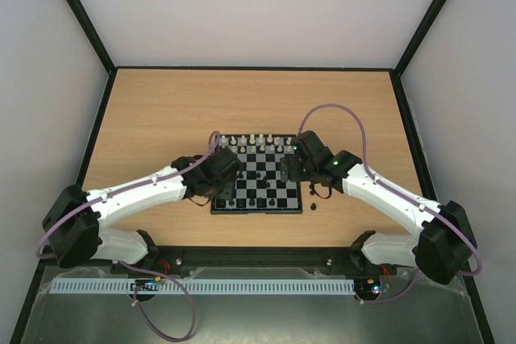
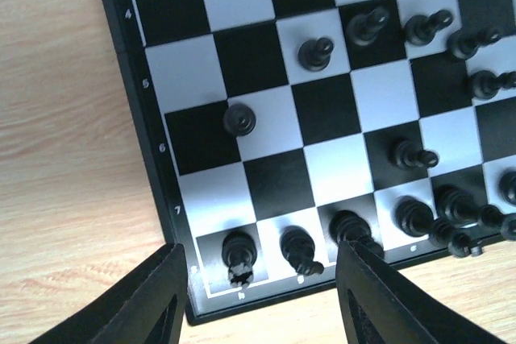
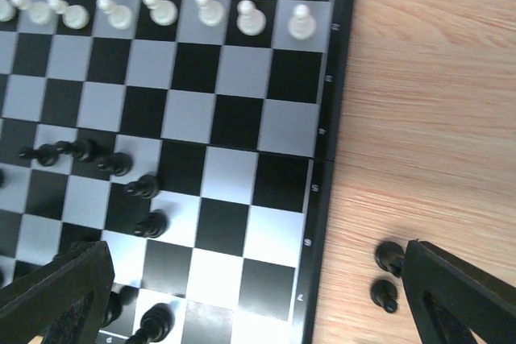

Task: Set up the chess pieces on the board
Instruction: Pick up the chess piece at the center of the board.

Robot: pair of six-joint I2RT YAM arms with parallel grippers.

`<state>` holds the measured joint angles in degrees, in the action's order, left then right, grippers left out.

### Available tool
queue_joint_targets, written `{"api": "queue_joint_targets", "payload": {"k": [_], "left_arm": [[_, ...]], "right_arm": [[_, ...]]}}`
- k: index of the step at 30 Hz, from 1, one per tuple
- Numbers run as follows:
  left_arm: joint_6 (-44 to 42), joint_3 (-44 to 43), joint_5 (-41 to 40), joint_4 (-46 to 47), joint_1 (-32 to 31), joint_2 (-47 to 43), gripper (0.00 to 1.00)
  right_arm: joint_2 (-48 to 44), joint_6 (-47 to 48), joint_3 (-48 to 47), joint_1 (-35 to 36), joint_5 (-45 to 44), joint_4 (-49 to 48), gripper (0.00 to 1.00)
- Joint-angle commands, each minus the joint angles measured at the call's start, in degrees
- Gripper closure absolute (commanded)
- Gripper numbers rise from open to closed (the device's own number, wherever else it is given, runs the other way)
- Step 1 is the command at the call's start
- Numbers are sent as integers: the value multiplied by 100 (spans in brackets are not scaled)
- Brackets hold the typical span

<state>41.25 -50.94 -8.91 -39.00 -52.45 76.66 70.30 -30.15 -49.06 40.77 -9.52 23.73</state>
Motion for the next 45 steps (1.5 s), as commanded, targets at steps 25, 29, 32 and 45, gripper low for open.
{"api": "queue_joint_targets", "payload": {"k": [25,29,32,45], "left_arm": [[-1275,-116,906,1299,582,-327,35],[-1270,-105,867,1277,580,-345,35],[-1265,-105,846,1281,589,-321,35],[-1247,-93,752,1246,619,-290,34]], "right_arm": [[-573,-2819,1047,728,-485,2115,49],[-484,-2904,1179,809,-517,1958,53],[-376,-2888,1129,809,-604,1912,54],[107,-2281,1000,434,-525,1333,67]]}}
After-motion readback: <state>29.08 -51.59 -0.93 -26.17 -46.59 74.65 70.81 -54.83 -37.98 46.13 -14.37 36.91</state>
